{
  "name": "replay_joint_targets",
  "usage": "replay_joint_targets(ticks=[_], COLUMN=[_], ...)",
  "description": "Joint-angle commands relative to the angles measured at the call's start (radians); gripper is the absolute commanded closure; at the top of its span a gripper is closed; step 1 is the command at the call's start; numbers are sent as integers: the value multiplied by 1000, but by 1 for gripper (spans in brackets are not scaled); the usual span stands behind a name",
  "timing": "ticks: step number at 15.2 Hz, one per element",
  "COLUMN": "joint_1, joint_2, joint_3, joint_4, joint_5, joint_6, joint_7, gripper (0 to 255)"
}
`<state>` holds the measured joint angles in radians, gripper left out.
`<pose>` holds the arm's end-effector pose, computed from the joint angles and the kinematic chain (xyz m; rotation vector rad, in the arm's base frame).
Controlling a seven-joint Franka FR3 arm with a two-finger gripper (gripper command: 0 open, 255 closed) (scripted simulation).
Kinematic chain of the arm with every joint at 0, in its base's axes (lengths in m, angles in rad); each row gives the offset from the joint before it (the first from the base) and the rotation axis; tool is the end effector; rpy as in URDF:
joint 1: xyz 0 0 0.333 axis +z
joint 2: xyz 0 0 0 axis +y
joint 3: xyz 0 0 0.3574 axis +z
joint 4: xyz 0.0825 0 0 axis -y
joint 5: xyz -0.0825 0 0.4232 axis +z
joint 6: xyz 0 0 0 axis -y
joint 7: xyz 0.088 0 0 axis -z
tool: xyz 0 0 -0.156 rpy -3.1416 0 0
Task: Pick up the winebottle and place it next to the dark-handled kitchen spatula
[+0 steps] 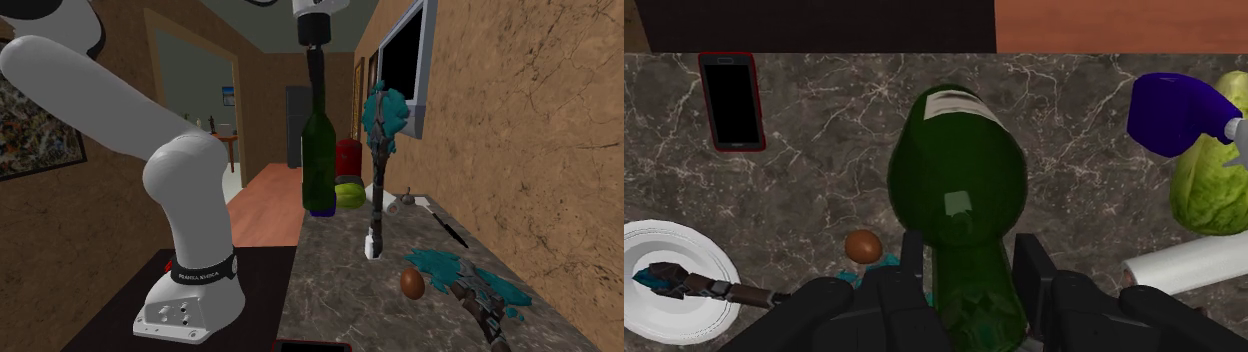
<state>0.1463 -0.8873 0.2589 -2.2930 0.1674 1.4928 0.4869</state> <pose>0.2450 0.1675 0.6122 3.1263 -0.2334 0.1186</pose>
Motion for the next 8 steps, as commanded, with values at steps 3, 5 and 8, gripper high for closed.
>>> replay_joint_targets(ticks=[3,5,8], joint_1=[-5,-8,-11], joint_2=[23,36,57], joint_3=[-7,-10,-13], joint_4=[66,102,156], joint_5=[-8,-12,-17], joint_6=[-44,-66,-100], joint_7=[0,1,3], gripper=[255,255,255])
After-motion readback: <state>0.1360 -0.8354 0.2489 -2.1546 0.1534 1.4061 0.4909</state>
